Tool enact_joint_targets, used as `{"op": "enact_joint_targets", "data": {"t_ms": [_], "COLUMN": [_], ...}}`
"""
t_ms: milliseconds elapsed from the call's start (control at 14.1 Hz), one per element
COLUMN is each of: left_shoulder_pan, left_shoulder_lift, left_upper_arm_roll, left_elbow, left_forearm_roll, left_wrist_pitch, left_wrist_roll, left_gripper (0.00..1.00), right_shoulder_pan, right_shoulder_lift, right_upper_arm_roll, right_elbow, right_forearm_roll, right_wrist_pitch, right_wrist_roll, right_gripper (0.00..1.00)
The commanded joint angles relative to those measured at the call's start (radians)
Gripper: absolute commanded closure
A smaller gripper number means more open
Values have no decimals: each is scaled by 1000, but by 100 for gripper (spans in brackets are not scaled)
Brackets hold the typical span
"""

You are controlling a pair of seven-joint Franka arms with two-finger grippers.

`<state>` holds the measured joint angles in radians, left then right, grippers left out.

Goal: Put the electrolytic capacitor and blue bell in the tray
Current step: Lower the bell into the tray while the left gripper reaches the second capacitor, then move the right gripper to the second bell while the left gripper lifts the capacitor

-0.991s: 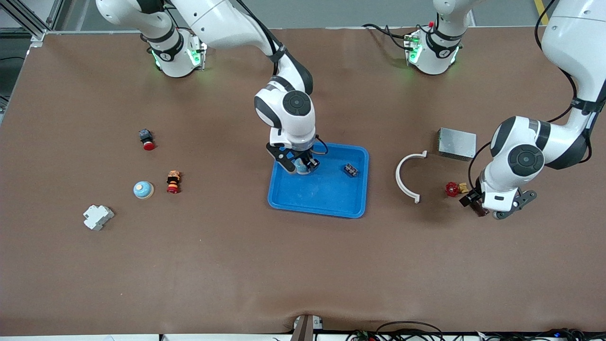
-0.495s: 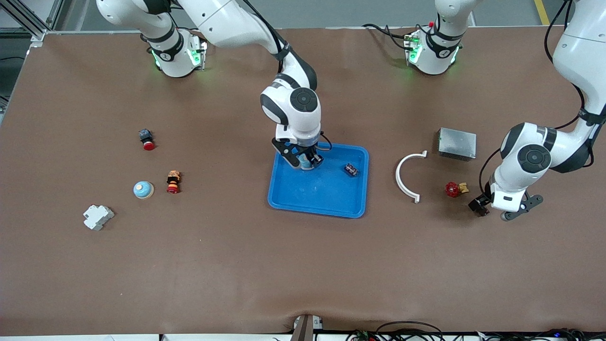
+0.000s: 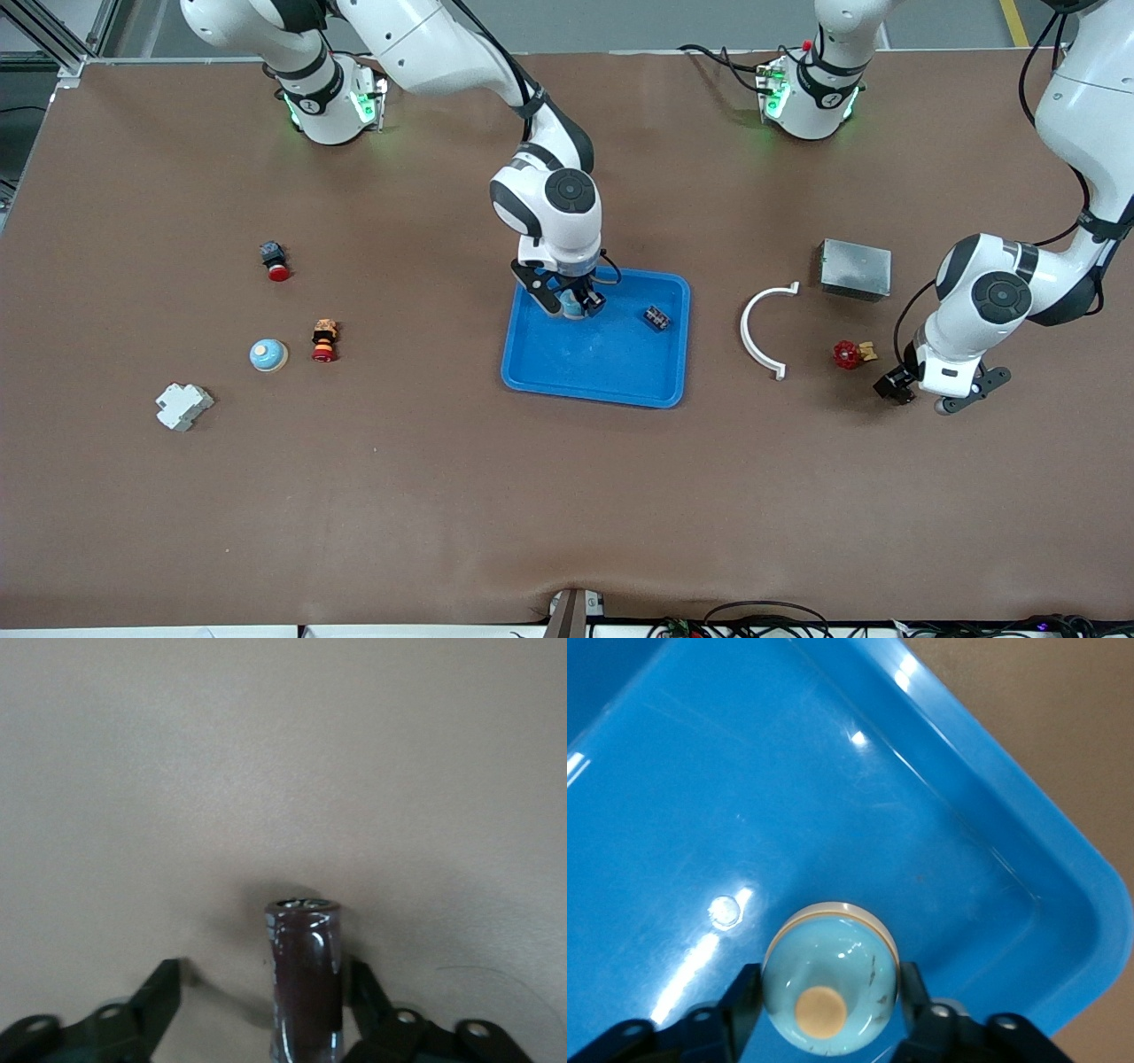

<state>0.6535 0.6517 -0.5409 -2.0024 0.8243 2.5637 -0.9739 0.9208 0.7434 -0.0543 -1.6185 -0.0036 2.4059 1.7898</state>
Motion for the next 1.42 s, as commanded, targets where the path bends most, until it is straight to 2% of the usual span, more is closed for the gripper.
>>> {"op": "enact_joint_targets", "data": {"t_ms": [0, 142, 283, 425, 566, 778, 991, 1132, 1345], "left_shoulder_pan": [9, 6, 6, 2, 1, 3, 1, -2, -35], "left_shoulder_lift": [-15, -29, -37, -44, -47, -76, -81, -81, -72], "left_upper_arm_roll": [-13, -42, -54, -77, -122, -189, -286, -342, -399], "left_elbow": [-6, -3, 7, 22, 45, 80, 148, 183, 186], "left_forearm_roll": [10, 9, 9, 9, 9, -35, -140, -192, -238], "left_wrist_pitch": [3, -8, -10, -55, -130, -245, -390, -468, -476], "left_wrist_roll": [-43, -48, -42, -32, -37, -46, -51, -98, -294], "left_gripper": [100, 100, 100, 100, 100, 100, 100, 100, 100], "right_shoulder_pan": [17, 13, 7, -11, -49, -115, -256, -347, -511], "right_shoulder_lift": [22, 17, 13, 8, -8, -79, -165, -237, -340], "right_upper_arm_roll": [-12, -12, -10, -12, -12, -53, -53, -53, -53], "right_elbow": [17, 34, 58, 126, 186, 181, 140, 66, -73], "right_forearm_roll": [-25, -64, -64, -52, -58, -70, -70, -72, -70], "right_wrist_pitch": [6, -7, -36, -135, -261, -373, -425, -415, -358], "right_wrist_roll": [31, 25, 16, -38, -154, -463, -769, -939, -1200], "right_gripper": [0, 0, 0, 0, 0, 0, 0, 0, 0]}}
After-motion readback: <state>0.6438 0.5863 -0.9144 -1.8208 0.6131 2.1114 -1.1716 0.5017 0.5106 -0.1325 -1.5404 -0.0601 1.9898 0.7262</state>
